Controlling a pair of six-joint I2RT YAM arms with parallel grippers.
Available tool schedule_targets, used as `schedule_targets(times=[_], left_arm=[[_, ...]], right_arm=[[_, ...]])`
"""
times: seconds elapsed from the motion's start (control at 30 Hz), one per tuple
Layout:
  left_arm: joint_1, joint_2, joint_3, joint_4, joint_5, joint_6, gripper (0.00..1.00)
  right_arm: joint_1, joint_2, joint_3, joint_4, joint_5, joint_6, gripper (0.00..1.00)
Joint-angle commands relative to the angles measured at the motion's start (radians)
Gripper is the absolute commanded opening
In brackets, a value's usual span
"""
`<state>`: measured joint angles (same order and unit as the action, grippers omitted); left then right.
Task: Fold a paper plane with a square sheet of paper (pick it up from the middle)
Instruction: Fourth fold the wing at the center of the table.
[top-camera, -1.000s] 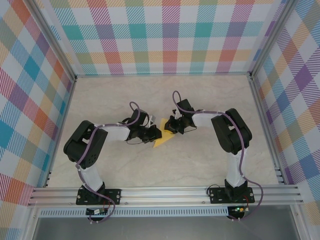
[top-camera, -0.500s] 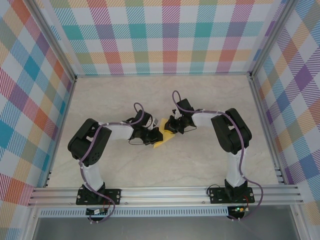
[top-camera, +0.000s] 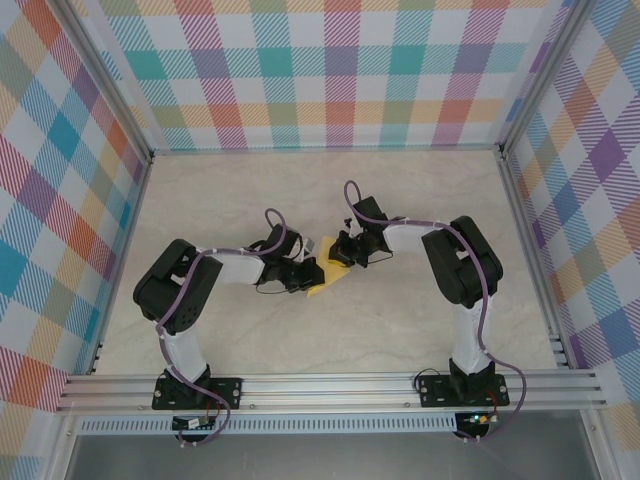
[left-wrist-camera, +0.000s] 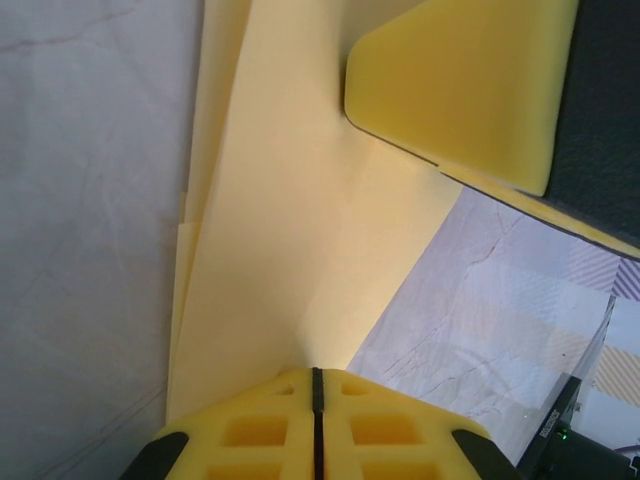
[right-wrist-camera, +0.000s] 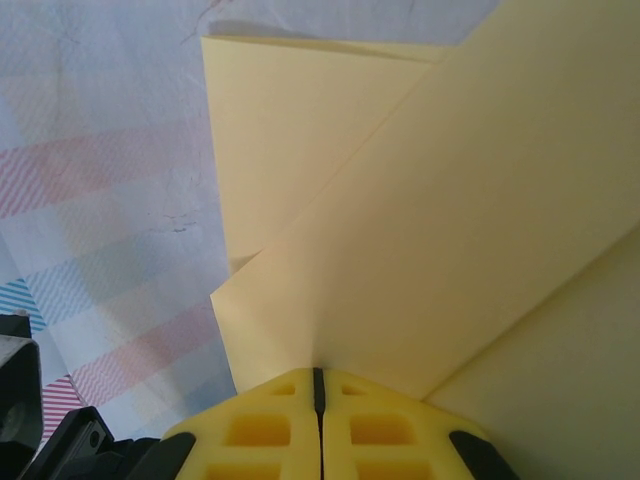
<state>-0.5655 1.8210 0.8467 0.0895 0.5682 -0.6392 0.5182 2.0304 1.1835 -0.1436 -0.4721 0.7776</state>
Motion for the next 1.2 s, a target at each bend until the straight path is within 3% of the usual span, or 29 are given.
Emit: schedule_targets(times=[0.0,0.23,0.7,1.17], left_arm=[[-0.005,-0.024,-0.03,-0.045,0.017,-0.019,0.09],[0.019,-0.109,0.03,-0.062,-0.03,-0.01,0.1],[0.03,-0.007,0.046,-0.125,-0.036,0.05,0.08],[0.03,-0.072,-0.03,-0.229,-0.001,0.107,0.07]], right_arm=[[0.003,0.083,-0.023,-0.099,0.139,-0.014,0.04],[0.003,0.091,-0.024,-0.105,0.145,-0.014,0.04],[0.003,0.107,-0.018,-0.106,0.139,-0.014,0.04],[0.003,0.117,-0.004,-0.126,0.142,-0.015,0.04]])
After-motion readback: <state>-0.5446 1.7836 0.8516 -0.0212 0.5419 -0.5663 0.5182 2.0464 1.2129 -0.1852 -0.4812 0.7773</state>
